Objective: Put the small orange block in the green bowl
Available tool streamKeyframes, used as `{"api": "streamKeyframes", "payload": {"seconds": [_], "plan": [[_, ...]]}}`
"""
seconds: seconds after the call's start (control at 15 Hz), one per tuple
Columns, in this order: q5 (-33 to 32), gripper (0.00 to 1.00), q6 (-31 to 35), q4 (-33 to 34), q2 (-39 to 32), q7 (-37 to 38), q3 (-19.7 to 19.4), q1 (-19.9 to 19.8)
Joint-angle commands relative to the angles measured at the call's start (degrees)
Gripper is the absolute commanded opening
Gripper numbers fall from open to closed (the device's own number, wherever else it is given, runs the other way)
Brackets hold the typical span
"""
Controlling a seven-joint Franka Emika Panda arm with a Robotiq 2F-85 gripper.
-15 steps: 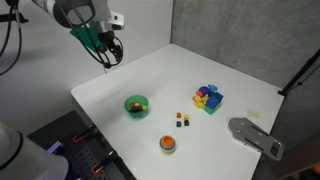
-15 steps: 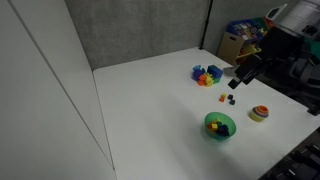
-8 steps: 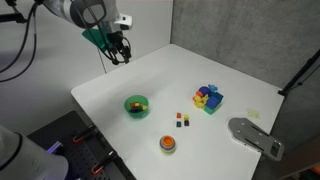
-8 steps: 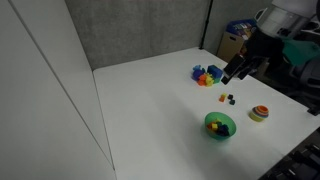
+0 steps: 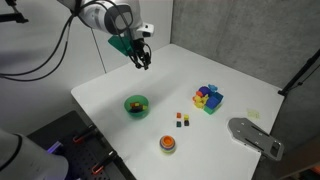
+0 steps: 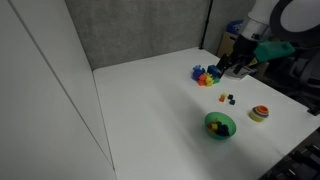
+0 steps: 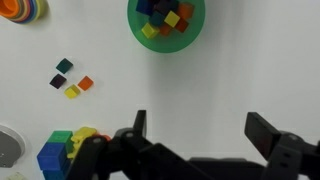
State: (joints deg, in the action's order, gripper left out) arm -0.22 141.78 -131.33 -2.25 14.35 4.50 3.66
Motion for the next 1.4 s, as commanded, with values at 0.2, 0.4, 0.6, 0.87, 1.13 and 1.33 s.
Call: {"api": "streamKeyframes", "payload": {"seconds": [0.2, 0.4, 0.6, 0.87, 1.13, 1.33], "plan": [[-5.93, 1.00, 3.40, 6.85, -12.40, 0.81, -4.85, -1.09], [-6.54, 1.00, 4.62, 9.70, -18.05, 1.41, -7.27, -0.83], [-6.20, 1.00, 5.88, 13.25, -23.53, -0.53, -8.70, -0.86], [-7.65, 1.00, 5.06, 19.42, -29.34, -3.77, -10.10, -0.77], [-6.34, 1.00, 5.91, 18.72, -29.50, -3.41, -10.09, -0.74], [-6.72, 1.00, 6.97, 19.89, -30.88, -2.45, -10.68, -0.35]]}}
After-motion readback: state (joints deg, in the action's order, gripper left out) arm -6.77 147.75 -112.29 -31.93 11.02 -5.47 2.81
